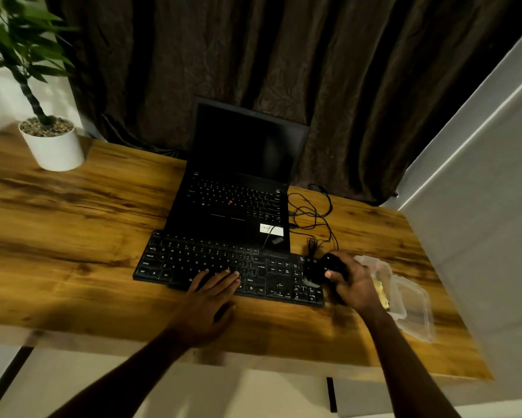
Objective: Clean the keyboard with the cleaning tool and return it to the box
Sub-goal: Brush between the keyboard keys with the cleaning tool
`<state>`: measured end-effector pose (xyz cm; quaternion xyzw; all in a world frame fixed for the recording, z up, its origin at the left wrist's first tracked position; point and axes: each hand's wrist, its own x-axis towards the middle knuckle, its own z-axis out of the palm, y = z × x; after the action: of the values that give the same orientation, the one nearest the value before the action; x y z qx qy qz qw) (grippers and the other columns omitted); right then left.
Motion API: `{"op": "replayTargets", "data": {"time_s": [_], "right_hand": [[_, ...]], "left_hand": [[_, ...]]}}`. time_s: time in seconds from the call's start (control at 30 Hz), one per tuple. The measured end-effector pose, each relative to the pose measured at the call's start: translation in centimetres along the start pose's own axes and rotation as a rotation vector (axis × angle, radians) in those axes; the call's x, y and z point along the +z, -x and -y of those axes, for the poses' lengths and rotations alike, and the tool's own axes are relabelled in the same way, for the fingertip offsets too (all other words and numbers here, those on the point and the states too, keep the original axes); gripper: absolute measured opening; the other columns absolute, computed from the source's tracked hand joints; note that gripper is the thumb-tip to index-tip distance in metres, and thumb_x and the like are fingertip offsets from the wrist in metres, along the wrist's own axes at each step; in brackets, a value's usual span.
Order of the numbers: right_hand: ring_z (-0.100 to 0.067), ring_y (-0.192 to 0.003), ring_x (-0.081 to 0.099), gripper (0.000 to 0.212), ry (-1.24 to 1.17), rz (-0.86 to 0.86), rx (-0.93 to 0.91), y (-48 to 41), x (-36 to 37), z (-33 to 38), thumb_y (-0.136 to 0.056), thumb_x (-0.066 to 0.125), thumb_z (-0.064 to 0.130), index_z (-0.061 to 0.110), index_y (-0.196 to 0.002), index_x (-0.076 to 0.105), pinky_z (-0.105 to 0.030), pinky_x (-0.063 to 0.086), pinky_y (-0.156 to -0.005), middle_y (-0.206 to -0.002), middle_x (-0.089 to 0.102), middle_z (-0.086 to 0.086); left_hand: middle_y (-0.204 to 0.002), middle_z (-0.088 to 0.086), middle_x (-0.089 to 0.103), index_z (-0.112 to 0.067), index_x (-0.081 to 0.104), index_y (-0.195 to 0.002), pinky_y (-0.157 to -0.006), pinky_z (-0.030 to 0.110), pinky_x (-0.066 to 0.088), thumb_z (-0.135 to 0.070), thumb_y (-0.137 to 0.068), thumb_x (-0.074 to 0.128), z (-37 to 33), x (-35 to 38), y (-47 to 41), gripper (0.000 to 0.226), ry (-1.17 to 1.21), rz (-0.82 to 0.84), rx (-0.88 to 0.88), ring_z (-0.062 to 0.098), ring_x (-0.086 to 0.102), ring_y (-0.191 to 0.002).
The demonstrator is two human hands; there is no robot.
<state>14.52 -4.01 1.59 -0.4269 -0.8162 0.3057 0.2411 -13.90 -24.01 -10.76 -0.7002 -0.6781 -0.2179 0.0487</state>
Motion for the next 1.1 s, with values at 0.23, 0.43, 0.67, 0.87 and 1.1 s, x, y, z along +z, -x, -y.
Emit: {"op": "replayTargets", "data": {"time_s": [0.23,0.43,0.67,0.87,1.1], "right_hand": [[0.002,-0.1,0.059,0.042,-0.017,-0.007,-0.019,-0.2,0.5,0.5,-0.087,0.067,-0.001,0.025,-0.12,0.058,-0.006,0.046,-0.076,-0.107,0.064,0.008],[-0.003,-0.101,0.06,0.042,-0.037,0.068,-0.072,-0.7,1.7,1.3,-0.09,0.066,0.005,0.024,-0.126,0.057,-0.011,0.053,-0.074,-0.112,0.062,0.007],[0.007,-0.096,0.061,0.052,0.091,-0.037,-0.042,0.5,-1.8,-1.6,-0.084,0.071,-0.001,0.04,-0.112,0.056,-0.007,0.049,-0.08,-0.104,0.067,0.007],[0.006,-0.095,0.062,0.04,0.071,-0.018,-0.073,0.2,-0.3,-0.5,-0.086,0.068,0.0,0.025,-0.117,0.06,-0.014,0.054,-0.078,-0.104,0.067,0.004],[0.0,-0.093,0.066,0.047,0.001,0.018,-0.096,0.3,1.0,0.4,-0.09,0.065,0.003,0.039,-0.118,0.058,-0.017,0.057,-0.072,-0.104,0.068,0.01]], "left_hand": [[-0.157,-0.007,0.037,-0.023,0.044,-0.148,-0.119,0.047,0.017,-0.048,-0.101,0.038,0.2,0.0,0.1,0.054,-0.001,0.033,-0.011,0.011,0.03,-0.146],[-0.156,-0.006,0.04,-0.023,0.045,-0.147,-0.117,0.048,0.02,-0.048,-0.101,0.036,-0.1,-0.3,-0.1,0.053,0.007,0.009,-0.002,0.012,0.033,-0.145],[-0.156,-0.006,0.04,-0.023,0.046,-0.147,-0.118,0.047,0.017,-0.048,-0.101,0.035,0.1,-0.1,-0.1,0.054,0.022,0.021,-0.011,0.012,0.033,-0.145],[-0.157,-0.007,0.038,-0.024,0.045,-0.148,-0.117,0.049,0.02,-0.048,-0.101,0.034,-0.2,-0.4,-0.1,0.054,0.017,0.041,-0.024,0.012,0.032,-0.146],[-0.158,-0.006,0.036,-0.023,0.042,-0.15,-0.119,0.047,0.015,-0.051,-0.103,0.028,0.1,-0.1,-0.1,0.056,0.018,0.061,-0.02,0.011,0.029,-0.147]]}}
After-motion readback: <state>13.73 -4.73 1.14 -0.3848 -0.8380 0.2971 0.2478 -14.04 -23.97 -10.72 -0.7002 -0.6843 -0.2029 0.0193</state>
